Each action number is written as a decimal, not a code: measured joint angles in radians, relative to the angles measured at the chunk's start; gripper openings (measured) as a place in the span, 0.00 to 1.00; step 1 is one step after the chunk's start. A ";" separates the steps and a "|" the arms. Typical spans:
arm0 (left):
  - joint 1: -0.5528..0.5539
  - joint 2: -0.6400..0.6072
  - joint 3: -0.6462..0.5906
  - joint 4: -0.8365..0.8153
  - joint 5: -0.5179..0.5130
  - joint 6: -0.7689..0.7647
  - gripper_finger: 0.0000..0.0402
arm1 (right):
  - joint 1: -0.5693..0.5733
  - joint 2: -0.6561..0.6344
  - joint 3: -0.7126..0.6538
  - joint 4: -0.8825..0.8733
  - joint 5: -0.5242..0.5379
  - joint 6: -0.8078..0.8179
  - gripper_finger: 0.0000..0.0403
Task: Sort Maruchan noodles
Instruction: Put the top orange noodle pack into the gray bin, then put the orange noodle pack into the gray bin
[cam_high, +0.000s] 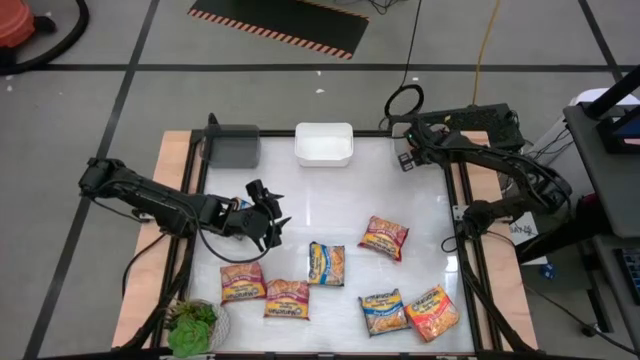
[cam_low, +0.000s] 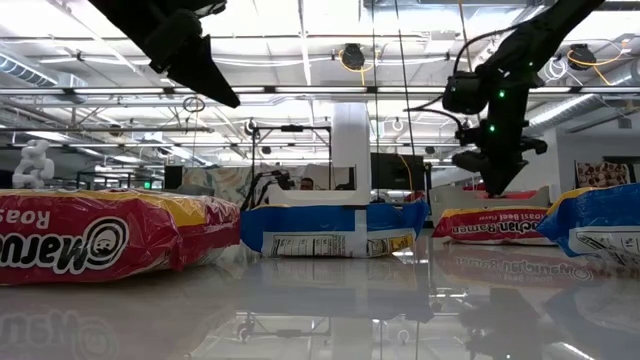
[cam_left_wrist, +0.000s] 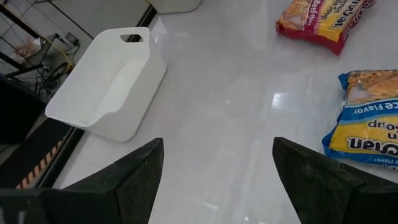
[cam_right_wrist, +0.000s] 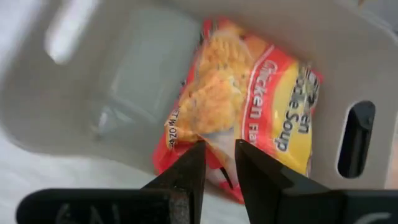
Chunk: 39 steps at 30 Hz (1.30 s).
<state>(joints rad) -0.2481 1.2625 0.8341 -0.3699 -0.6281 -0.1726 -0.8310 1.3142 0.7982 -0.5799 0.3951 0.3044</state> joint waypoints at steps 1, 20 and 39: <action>0.000 0.000 0.000 0.000 0.000 -0.001 0.76 | 0.000 -0.011 0.000 0.012 0.014 0.012 0.20; 0.000 0.000 0.000 -0.001 0.002 -0.004 0.76 | -0.027 0.126 0.000 0.080 0.047 0.045 0.21; -0.010 0.000 0.000 -0.001 0.003 -0.016 0.76 | -0.015 -0.088 -0.001 -0.028 0.019 0.041 0.29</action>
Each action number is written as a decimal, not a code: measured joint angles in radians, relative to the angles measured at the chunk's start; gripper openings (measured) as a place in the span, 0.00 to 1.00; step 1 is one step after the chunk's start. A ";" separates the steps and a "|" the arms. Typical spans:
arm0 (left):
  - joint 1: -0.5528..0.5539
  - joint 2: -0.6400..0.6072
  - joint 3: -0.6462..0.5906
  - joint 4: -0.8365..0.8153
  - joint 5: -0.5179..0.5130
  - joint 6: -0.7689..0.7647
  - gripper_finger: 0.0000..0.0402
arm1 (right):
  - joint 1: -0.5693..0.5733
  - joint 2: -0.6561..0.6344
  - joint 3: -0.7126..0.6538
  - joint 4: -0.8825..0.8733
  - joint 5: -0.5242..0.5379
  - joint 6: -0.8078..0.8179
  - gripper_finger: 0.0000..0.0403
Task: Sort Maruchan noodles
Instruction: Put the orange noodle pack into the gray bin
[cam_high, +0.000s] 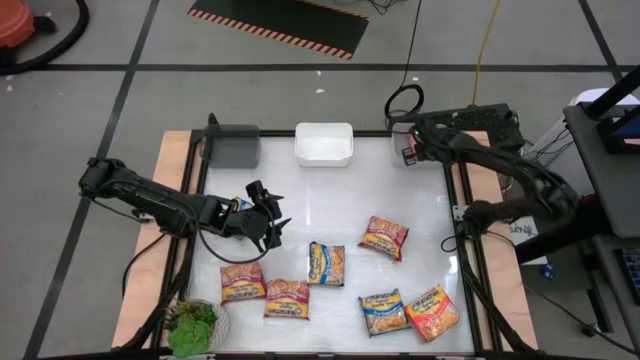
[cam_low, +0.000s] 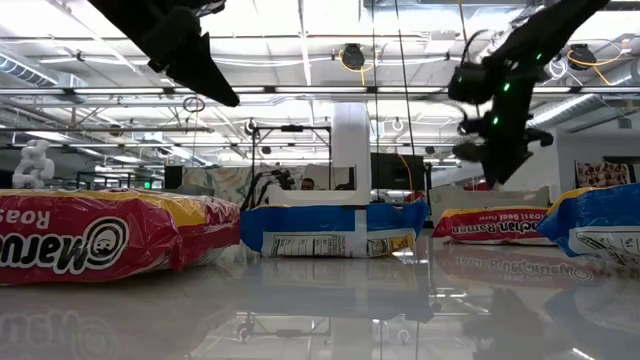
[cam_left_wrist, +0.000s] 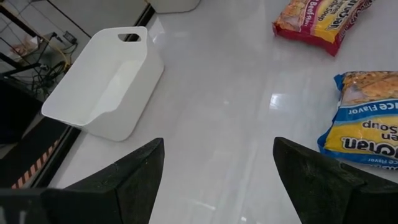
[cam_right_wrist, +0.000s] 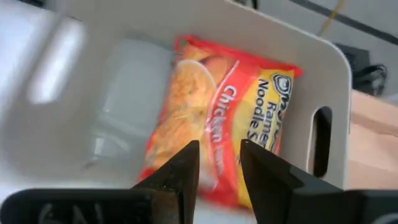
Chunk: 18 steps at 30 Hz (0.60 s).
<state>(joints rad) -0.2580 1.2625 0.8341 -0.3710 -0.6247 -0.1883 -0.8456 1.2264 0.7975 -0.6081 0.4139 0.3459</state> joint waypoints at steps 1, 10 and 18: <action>0.000 0.000 0.000 0.000 0.000 0.000 0.76 | 0.013 -0.035 0.000 -0.031 -0.022 0.009 0.29; 0.000 0.000 0.000 0.000 0.000 -0.009 0.76 | 0.219 -0.293 0.000 -0.429 -0.130 0.229 0.35; -0.009 0.000 0.000 -0.006 0.031 -0.048 0.76 | 0.465 -0.449 0.000 -0.428 -0.314 0.402 0.35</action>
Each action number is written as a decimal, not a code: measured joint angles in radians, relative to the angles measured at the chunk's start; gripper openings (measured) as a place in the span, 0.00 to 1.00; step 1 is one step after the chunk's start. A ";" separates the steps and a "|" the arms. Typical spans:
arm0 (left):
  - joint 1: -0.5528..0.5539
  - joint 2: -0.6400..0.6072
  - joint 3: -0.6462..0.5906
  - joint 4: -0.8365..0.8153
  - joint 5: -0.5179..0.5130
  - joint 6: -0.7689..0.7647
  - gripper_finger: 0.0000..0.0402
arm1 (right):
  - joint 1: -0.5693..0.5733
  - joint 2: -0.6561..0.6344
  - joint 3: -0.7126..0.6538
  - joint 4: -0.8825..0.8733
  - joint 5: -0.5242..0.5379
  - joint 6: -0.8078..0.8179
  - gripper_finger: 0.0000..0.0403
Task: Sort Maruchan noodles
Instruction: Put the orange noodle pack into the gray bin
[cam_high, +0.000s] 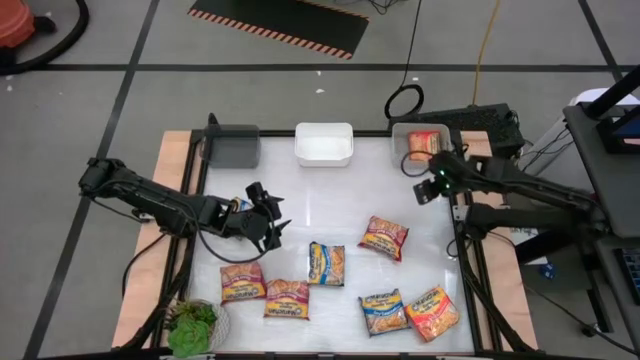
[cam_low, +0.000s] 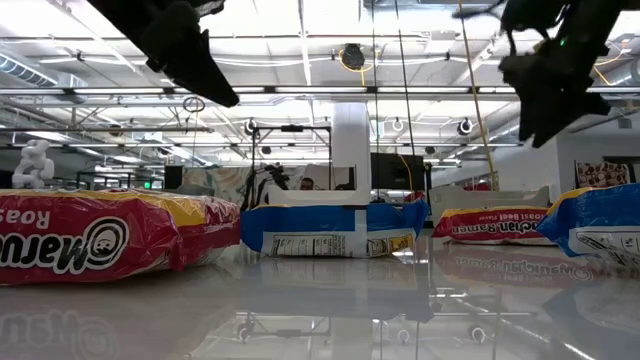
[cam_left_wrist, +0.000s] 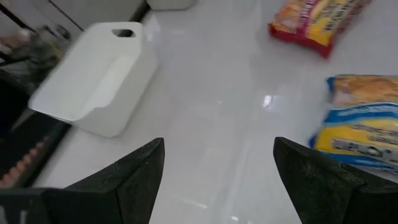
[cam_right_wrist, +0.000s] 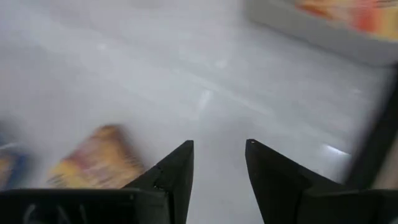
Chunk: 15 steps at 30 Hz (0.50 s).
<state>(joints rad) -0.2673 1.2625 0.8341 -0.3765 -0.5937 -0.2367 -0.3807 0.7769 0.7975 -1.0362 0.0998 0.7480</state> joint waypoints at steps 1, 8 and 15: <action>-0.004 0.000 0.000 -0.003 0.014 -0.011 0.76 | 0.035 -0.006 0.000 0.014 0.000 0.021 0.35; -0.062 0.000 0.000 -0.053 0.063 -0.159 0.76 | 0.310 0.037 0.000 0.131 0.000 0.199 0.35; -0.125 0.000 0.000 -0.041 0.063 -0.259 0.76 | 0.619 0.174 0.001 0.247 0.000 0.400 0.35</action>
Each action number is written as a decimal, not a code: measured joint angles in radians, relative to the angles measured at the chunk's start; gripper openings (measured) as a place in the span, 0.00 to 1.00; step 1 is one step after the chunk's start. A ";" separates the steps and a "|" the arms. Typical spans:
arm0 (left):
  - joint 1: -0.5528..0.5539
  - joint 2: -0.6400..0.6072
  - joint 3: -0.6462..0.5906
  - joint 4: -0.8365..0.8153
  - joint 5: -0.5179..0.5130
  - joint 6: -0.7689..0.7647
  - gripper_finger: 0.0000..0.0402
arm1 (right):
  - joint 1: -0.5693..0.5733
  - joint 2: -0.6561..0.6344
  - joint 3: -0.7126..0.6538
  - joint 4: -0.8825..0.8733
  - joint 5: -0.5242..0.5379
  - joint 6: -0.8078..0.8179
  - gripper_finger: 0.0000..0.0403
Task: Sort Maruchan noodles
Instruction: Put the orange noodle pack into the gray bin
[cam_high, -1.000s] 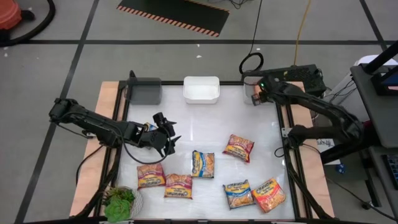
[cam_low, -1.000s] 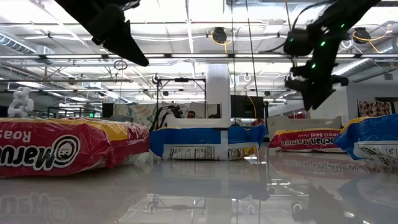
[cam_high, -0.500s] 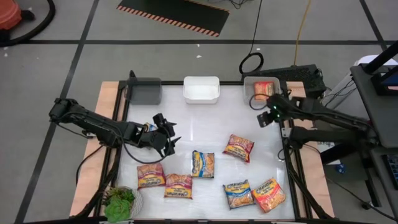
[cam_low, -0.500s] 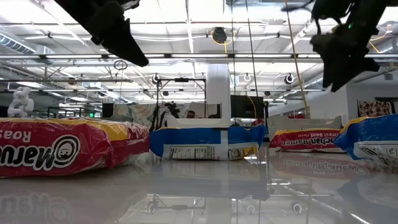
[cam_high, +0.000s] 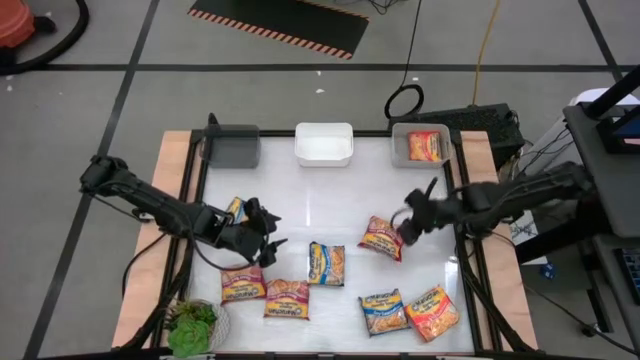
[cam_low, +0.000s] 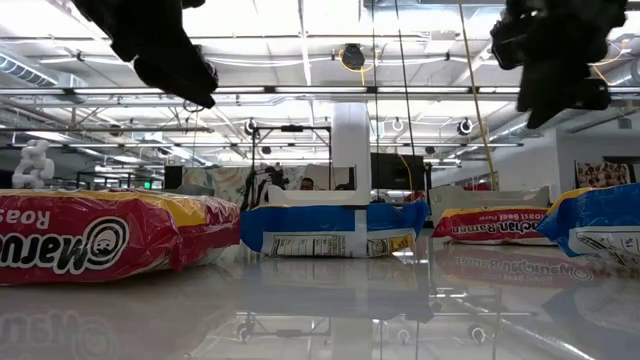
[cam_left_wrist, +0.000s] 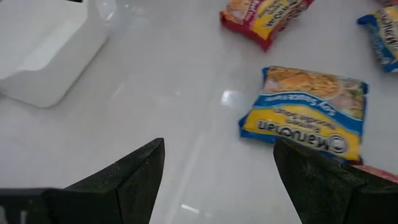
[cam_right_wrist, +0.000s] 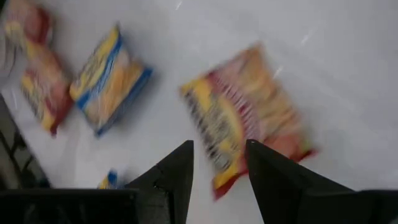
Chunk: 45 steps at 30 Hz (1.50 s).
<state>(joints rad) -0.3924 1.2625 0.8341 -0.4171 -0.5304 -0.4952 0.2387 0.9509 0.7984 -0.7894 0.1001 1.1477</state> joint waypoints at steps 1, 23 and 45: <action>-0.008 0.000 0.000 0.000 0.000 -0.014 0.76 | 0.042 0.023 0.000 0.007 0.000 0.033 0.35; -0.257 0.002 0.000 0.112 -0.036 -0.098 0.76 | 0.484 0.387 0.001 0.450 0.343 0.297 0.35; -0.326 0.186 0.000 0.122 -0.028 -0.270 0.76 | 0.523 0.449 0.001 0.416 0.246 0.478 0.35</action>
<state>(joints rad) -0.7181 1.4486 0.8345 -0.2951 -0.5588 -0.7648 0.7616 1.3998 0.7994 -0.3731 0.3458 1.6257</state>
